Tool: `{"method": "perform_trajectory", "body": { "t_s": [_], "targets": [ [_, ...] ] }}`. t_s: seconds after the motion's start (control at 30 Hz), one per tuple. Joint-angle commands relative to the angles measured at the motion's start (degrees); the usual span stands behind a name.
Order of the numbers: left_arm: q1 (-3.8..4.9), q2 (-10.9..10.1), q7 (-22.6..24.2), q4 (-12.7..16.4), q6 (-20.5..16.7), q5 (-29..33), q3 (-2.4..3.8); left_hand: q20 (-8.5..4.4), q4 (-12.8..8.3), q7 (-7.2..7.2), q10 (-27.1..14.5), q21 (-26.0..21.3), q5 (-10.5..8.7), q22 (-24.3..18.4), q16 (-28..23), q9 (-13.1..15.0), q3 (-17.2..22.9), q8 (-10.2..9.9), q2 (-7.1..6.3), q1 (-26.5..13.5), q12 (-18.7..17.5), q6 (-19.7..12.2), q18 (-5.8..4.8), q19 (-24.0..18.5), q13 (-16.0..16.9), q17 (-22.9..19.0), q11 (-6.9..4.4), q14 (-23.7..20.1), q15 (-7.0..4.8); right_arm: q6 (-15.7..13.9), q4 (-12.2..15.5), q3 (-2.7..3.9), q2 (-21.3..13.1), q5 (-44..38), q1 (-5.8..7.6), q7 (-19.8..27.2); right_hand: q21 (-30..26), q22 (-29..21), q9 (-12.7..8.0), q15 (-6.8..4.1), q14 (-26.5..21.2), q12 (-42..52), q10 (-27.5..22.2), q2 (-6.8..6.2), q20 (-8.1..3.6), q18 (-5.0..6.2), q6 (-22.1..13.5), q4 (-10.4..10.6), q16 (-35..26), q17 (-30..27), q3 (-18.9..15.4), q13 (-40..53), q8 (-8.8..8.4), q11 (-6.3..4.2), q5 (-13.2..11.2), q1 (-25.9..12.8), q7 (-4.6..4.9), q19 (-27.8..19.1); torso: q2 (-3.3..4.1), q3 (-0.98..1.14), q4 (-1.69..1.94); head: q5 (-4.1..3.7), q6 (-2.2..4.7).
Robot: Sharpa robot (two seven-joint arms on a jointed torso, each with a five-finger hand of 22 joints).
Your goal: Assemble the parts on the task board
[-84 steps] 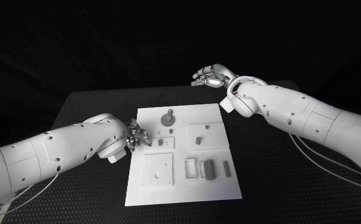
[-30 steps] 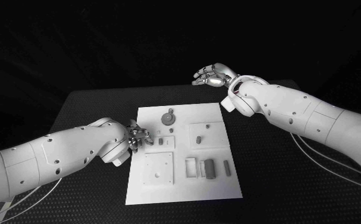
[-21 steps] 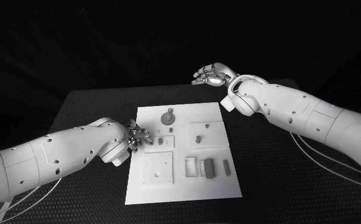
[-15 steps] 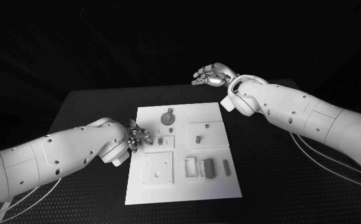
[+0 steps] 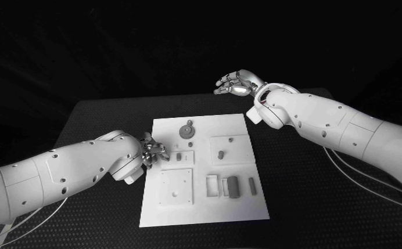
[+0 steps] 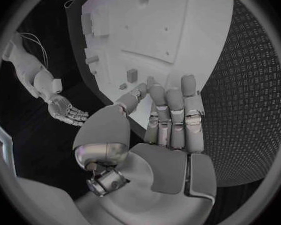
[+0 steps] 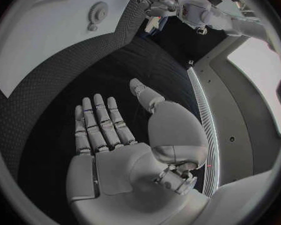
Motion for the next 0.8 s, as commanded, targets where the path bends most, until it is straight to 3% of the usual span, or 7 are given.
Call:
{"method": "perform_trajectory", "body": {
  "t_s": [0.03,0.47,0.8],
  "targets": [
    [-0.08,0.03,-0.2,-0.06,0.32,-1.11,-0.04,-0.09,0.02,-1.1,0.77,0.19,0.37,1.13,0.03,5.95,0.38,4.32,0.03,0.16,0.03,1.78,-0.34,0.11,0.08,-0.05,-1.03,0.2,-0.09,0.66,0.1,0.02,-0.01,0.0,-0.02,0.47,-0.34,0.1,-0.09,0.16,0.35,-0.32,0.43,-0.11,0.19,-0.84,-0.28,0.26,-0.26,-0.08,0.14,-0.1,0.37,0.17,-0.12,-0.46,3.66,0.2,0.02,0.0,0.02,-0.02,-0.01],
    [-0.08,0.2,-0.35,0.02,1.72,-1.36,-0.04,-0.09,0.1,-1.08,0.75,0.19,0.25,1.12,0.0,5.92,0.38,4.27,-0.1,0.11,-0.01,1.75,-0.36,0.08,0.09,-0.06,-1.02,0.19,-0.09,0.68,0.09,0.02,0.0,0.01,-0.05,0.47,-0.37,0.14,-0.1,0.16,0.35,-0.36,0.46,-0.1,0.2,-0.84,-0.29,0.27,-0.27,-0.09,0.13,-0.13,0.39,0.17,-0.12,-0.48,3.66,0.2,0.01,0.02,-0.03,-0.02,-0.04],
    [-0.1,0.17,-0.19,0.1,2.98,-1.3,-0.04,-0.11,1.42,-1.1,0.74,0.21,0.13,1.06,-0.05,5.76,-0.41,4.17,-2.81,-0.94,-0.12,1.98,-0.4,0.02,0.39,-0.09,-1.01,0.14,-0.08,0.7,0.02,0.02,0.09,0.01,-0.12,0.46,-0.39,0.17,-0.11,0.16,0.36,-0.39,0.48,-0.11,0.2,-0.84,-0.29,0.27,-0.28,-0.1,0.13,-0.14,0.4,0.17,-0.12,-0.48,3.67,0.21,0.02,0.03,0.01,-0.02,-0.17]
  ]
}}
